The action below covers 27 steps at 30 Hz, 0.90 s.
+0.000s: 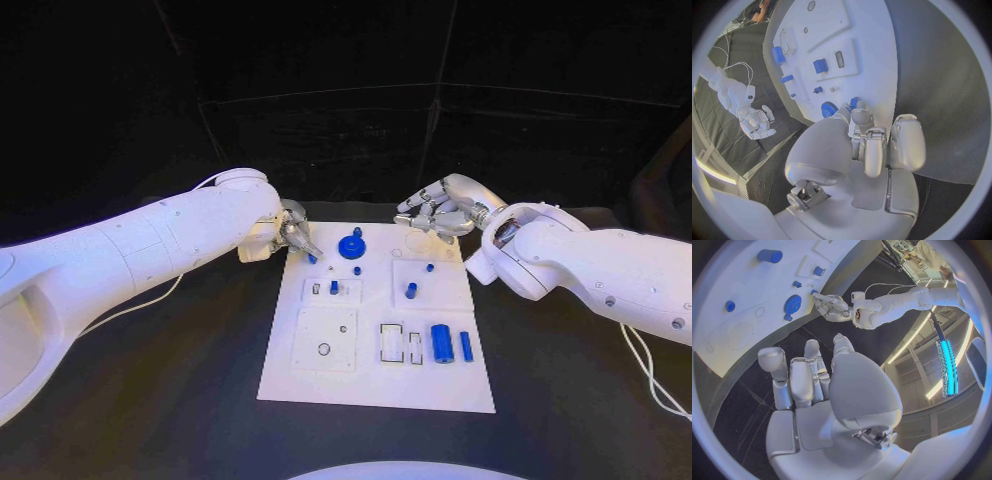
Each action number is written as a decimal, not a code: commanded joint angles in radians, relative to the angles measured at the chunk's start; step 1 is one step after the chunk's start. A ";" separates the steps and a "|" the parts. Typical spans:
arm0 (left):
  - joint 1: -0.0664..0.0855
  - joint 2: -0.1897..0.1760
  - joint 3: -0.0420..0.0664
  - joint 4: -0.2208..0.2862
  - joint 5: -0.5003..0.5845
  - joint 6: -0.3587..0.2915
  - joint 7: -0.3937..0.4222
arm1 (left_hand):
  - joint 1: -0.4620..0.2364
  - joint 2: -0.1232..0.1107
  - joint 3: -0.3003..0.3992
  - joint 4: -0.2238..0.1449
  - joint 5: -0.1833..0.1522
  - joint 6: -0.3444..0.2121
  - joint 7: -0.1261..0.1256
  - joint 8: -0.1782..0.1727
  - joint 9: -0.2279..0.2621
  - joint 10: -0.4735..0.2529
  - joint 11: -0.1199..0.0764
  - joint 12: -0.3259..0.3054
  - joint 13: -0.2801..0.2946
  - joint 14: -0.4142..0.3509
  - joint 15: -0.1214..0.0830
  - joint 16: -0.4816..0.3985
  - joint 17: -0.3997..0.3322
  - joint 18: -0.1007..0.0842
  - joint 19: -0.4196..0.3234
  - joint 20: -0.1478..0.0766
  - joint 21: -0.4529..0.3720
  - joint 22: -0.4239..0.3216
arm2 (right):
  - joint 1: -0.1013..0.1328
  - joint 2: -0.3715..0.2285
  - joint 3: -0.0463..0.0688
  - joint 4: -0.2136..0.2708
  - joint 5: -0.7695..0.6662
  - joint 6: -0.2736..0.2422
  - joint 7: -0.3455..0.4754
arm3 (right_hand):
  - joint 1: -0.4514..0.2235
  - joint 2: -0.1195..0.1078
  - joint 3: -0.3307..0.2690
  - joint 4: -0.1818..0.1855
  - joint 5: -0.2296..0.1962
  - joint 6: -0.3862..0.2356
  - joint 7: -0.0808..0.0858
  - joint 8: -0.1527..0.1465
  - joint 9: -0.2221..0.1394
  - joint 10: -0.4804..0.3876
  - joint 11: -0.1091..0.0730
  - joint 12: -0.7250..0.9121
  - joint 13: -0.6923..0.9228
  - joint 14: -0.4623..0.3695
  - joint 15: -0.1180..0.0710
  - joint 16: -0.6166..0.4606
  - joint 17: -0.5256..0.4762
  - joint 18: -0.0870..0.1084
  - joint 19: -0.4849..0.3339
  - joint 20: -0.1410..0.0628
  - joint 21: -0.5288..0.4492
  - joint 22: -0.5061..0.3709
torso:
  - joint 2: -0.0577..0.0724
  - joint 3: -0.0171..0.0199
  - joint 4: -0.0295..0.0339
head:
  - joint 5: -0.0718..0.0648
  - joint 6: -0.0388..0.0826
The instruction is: Assemble the parts on the task board
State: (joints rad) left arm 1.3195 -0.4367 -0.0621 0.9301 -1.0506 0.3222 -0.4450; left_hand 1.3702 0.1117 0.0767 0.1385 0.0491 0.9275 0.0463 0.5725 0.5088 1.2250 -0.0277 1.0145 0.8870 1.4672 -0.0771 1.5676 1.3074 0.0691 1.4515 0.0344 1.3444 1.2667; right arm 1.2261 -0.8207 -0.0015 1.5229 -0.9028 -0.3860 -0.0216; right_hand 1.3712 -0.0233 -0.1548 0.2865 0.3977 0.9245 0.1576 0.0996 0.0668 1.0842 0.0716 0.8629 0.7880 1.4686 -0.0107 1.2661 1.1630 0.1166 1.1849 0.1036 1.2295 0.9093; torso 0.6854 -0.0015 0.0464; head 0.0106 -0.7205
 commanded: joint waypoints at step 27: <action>-0.042 -0.268 -0.007 0.451 -0.003 -0.338 0.050 | -0.028 -0.093 0.258 -0.074 0.001 0.028 -0.009 0.001 0.008 0.063 -0.006 0.011 0.025 0.104 -0.013 0.003 0.263 -0.004 0.011 -0.015 0.003 0.018 | 0.002 -0.004 0.000 -0.010 0.007 0.007 0.014 | 0.002 0.012 -0.005 -0.002 0.006 -0.006 0.001 0.006 0.002 -0.005 0.000 -0.004 -0.001 0.000 0.006 -0.006 -0.001 0.015 -0.005 0.001 -0.007 -0.002 | -0.010 -0.0008 0.0160 | 0.004 -0.005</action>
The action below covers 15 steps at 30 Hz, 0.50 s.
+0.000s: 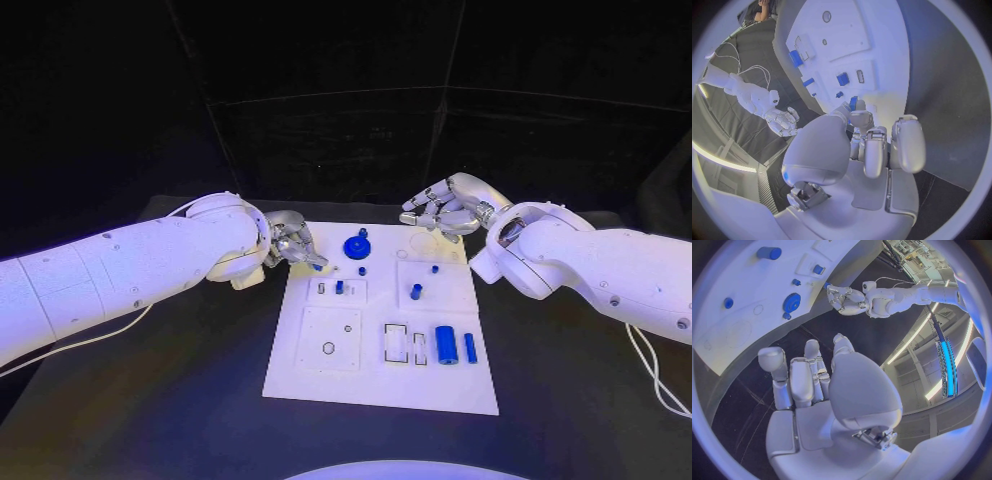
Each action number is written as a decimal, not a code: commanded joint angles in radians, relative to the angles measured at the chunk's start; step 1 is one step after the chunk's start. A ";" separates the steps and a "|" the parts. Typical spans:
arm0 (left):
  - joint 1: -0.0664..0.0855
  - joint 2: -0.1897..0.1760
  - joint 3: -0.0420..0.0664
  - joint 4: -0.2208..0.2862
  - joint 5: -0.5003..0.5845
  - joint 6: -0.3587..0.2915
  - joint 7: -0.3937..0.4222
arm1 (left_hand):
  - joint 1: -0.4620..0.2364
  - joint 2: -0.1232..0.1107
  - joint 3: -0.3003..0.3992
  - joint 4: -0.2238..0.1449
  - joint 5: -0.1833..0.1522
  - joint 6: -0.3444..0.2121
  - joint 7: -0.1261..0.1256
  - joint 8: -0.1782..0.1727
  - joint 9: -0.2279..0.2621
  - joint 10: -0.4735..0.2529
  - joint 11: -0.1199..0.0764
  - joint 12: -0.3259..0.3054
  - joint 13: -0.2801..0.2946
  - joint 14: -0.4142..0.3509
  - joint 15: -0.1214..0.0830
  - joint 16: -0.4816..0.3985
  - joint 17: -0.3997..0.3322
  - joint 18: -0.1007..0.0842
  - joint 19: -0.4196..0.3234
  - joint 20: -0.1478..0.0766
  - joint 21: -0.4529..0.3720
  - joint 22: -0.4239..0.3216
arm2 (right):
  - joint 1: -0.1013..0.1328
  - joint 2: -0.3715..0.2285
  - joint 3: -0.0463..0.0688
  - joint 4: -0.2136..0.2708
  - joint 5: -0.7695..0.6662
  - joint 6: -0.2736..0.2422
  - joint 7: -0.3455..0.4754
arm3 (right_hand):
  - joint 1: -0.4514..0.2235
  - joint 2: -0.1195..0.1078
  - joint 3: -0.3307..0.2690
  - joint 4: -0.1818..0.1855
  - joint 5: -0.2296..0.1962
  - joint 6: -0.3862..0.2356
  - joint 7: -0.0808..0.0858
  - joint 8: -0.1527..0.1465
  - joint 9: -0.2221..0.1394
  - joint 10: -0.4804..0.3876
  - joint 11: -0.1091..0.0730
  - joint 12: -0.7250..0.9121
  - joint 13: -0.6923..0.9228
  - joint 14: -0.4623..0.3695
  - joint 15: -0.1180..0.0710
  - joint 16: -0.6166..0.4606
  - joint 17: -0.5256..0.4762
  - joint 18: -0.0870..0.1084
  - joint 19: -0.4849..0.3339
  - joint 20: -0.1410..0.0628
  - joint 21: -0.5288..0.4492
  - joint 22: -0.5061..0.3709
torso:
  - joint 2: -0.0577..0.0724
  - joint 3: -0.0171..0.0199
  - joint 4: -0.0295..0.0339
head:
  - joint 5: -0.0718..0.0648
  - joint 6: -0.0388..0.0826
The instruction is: Assemble the parts on the task board
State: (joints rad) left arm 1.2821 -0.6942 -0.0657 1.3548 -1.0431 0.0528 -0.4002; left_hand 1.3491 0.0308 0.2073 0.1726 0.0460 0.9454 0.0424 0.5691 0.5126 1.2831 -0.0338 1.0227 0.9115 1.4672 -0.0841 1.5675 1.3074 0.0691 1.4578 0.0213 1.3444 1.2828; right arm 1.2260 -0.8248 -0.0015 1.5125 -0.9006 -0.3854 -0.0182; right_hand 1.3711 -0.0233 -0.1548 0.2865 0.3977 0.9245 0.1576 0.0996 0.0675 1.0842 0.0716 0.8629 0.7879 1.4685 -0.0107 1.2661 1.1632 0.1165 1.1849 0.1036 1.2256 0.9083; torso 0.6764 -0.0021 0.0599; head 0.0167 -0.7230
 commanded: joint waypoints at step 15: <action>-0.025 -0.025 -0.021 0.065 -0.040 -0.039 -0.028 | -0.025 -0.029 0.171 -0.112 0.004 0.011 -0.005 0.007 0.007 0.006 0.000 0.002 0.001 0.104 -0.006 0.003 0.263 -0.004 0.005 -0.002 0.002 0.002 | 0.002 0.005 0.000 -0.004 0.005 0.009 0.011 | 0.002 0.013 -0.006 -0.002 0.008 -0.006 0.001 0.007 0.001 -0.006 0.000 -0.003 -0.001 0.000 0.006 -0.007 -0.002 0.016 -0.006 0.001 -0.005 -0.003 | 0.002 0.0003 -0.0030 | 0.003 -0.003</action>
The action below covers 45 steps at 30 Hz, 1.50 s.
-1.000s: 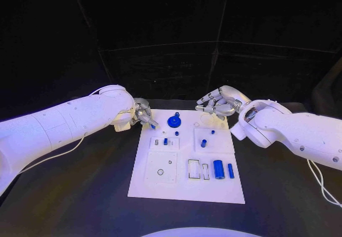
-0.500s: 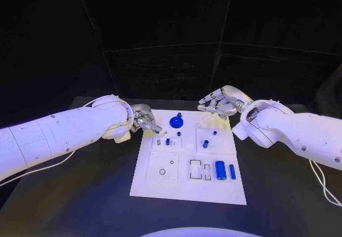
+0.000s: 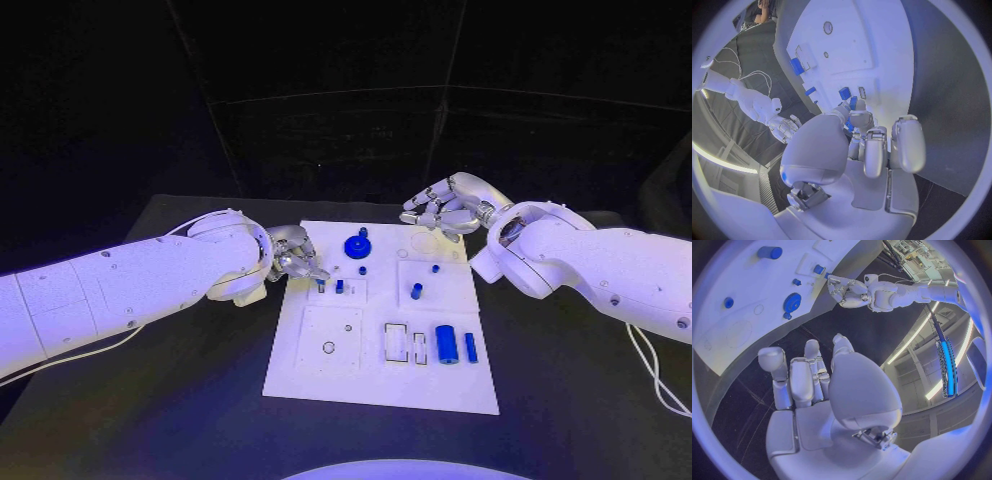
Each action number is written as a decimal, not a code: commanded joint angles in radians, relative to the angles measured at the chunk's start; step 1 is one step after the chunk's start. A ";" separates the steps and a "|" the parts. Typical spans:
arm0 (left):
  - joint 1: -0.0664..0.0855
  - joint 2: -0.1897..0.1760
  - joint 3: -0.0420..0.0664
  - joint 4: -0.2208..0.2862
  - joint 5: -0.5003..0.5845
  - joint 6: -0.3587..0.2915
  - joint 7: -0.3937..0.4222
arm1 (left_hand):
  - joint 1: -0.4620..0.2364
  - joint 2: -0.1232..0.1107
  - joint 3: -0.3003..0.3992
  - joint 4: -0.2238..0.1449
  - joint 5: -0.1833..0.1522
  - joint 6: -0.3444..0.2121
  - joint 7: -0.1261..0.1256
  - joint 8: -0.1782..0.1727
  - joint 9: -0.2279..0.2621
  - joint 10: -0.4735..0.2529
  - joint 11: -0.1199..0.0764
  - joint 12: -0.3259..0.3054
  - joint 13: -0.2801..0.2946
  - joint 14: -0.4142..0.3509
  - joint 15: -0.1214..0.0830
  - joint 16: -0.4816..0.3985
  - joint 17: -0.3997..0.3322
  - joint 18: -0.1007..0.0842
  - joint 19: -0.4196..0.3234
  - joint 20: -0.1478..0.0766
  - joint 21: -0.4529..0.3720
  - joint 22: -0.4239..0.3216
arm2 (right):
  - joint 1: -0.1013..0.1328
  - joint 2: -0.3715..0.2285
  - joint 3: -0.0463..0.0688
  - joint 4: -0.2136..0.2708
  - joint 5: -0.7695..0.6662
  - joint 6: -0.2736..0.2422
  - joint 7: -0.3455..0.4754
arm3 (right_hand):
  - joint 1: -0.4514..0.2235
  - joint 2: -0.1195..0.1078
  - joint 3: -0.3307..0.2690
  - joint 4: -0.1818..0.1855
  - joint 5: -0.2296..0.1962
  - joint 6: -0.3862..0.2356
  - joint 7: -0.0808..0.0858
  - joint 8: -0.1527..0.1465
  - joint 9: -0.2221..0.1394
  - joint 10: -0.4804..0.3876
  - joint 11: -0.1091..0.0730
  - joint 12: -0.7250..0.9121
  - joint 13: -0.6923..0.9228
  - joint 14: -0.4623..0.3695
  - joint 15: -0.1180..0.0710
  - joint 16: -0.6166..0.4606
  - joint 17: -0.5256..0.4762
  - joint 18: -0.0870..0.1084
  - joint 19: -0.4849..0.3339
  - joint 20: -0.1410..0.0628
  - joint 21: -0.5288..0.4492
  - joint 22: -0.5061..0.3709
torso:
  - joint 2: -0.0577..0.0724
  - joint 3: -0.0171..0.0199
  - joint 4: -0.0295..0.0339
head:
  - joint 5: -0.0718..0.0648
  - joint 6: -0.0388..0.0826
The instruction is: Assemble the parts on the task board
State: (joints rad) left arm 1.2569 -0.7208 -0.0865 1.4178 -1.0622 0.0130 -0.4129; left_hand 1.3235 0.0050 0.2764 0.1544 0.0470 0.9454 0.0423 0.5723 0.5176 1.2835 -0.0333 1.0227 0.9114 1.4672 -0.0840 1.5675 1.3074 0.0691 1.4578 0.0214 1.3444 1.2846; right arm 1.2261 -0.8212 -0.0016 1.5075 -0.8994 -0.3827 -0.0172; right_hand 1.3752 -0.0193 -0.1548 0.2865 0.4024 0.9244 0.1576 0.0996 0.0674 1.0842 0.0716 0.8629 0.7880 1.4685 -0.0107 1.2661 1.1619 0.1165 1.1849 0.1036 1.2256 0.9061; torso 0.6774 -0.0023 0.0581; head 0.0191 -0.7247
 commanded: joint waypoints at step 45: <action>-0.005 0.031 -0.001 -0.034 -0.044 0.085 -0.050 | -0.013 -0.023 0.144 -0.104 0.003 0.011 -0.005 0.005 0.006 0.007 0.000 0.001 0.001 0.104 -0.006 0.003 0.263 -0.004 0.004 -0.002 -0.001 0.000 | 0.001 0.002 0.000 0.001 0.004 0.006 0.012 | -0.002 0.011 -0.007 -0.002 0.005 -0.006 0.001 0.008 0.001 -0.006 0.000 -0.002 -0.002 0.000 0.006 -0.008 -0.002 0.016 -0.006 0.001 -0.006 -0.001 | 0.000 0.0001 -0.0001 | -0.004 -0.010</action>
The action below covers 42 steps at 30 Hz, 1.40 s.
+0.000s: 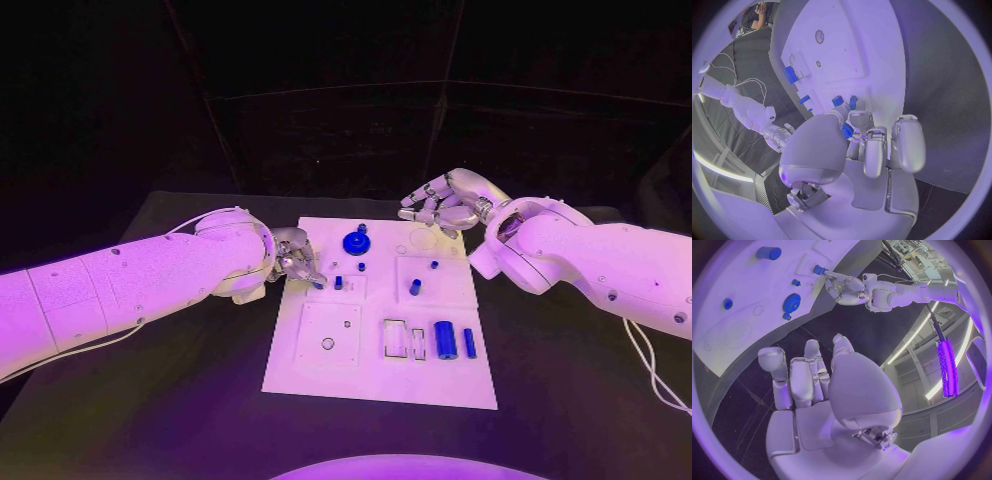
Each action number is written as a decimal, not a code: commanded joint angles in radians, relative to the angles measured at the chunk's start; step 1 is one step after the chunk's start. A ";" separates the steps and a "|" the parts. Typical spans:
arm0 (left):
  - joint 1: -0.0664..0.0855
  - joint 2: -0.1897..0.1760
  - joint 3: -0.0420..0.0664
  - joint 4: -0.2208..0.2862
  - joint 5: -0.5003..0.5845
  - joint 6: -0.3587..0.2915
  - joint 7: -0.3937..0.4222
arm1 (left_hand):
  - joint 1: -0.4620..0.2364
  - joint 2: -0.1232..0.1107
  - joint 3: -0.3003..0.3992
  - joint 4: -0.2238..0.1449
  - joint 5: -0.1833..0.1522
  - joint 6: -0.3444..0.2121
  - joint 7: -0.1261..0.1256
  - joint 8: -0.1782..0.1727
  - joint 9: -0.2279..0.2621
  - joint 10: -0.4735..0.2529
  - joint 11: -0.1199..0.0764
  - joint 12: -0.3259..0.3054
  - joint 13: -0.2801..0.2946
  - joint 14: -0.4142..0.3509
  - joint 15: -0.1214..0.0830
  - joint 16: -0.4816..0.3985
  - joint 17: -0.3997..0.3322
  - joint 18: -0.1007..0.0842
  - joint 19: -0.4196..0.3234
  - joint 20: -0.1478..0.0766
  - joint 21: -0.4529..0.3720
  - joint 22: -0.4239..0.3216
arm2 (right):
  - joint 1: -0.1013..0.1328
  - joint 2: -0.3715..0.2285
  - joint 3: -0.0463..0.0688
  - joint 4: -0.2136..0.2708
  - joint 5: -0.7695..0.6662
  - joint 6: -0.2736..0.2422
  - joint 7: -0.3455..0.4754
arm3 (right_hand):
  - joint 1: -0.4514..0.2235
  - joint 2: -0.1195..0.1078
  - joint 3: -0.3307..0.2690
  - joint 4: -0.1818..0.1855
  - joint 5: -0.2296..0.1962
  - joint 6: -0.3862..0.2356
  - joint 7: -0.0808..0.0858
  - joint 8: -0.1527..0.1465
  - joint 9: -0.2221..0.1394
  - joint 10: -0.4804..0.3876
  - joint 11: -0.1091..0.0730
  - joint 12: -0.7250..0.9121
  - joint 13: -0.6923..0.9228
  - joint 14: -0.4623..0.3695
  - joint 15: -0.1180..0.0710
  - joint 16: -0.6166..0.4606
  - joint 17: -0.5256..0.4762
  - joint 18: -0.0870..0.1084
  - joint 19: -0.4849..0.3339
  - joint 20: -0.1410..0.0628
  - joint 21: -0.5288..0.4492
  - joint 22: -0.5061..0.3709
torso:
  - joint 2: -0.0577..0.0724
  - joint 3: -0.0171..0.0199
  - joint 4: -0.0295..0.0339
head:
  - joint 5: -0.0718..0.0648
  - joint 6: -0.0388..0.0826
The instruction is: Assemble the parts on the task board
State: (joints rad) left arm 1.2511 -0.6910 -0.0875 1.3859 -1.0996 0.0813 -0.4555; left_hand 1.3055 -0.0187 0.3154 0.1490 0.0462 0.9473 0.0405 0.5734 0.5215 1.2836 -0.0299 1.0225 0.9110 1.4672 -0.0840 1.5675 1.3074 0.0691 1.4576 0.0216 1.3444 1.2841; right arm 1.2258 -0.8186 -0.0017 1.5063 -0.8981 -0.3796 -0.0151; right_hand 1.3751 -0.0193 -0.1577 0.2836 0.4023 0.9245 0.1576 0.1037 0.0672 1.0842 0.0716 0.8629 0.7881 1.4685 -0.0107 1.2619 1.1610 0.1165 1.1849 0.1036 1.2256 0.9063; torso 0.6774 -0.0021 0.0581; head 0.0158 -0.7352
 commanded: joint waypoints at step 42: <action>0.001 0.026 -0.001 -0.019 -0.001 0.013 -0.039 | -0.169 -0.055 0.064 -0.019 0.005 0.044 -0.014 0.030 0.018 0.038 -0.011 0.050 0.052 0.104 -0.012 0.003 0.263 -0.008 0.015 -0.007 0.013 0.024 | 0.002 -0.004 0.000 0.007 0.003 0.000 0.010 | -0.003 0.013 -0.005 0.002 0.006 -0.006 0.001 0.004 0.002 -0.007 0.000 -0.003 -0.004 -0.001 0.006 -0.005 -0.002 0.016 -0.008 0.001 -0.008 -0.005 | 0.000 -0.0008 0.0003 | -0.007 -0.006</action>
State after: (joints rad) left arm 1.2511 -0.6667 -0.0886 1.3670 -1.0996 0.0891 -0.4840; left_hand 1.1455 -0.0760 0.3809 0.1270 0.0473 0.9883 0.0210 0.5975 0.5394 1.3153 -0.0415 1.0683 0.9618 1.4670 -0.0912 1.5675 1.3074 0.0690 1.4608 0.0184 1.3535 1.3061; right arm 1.2257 -0.8224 -0.0017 1.5105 -0.8980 -0.3798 -0.0140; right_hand 1.3712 -0.0154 -0.1576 0.2837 0.4023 0.9245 0.1576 0.1036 0.0679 1.0842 0.0716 0.8629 0.7854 1.4685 -0.0107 1.2622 1.1596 0.1165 1.1849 0.1036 1.2186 0.9019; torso 0.6773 -0.0028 0.0579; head 0.0091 -0.7416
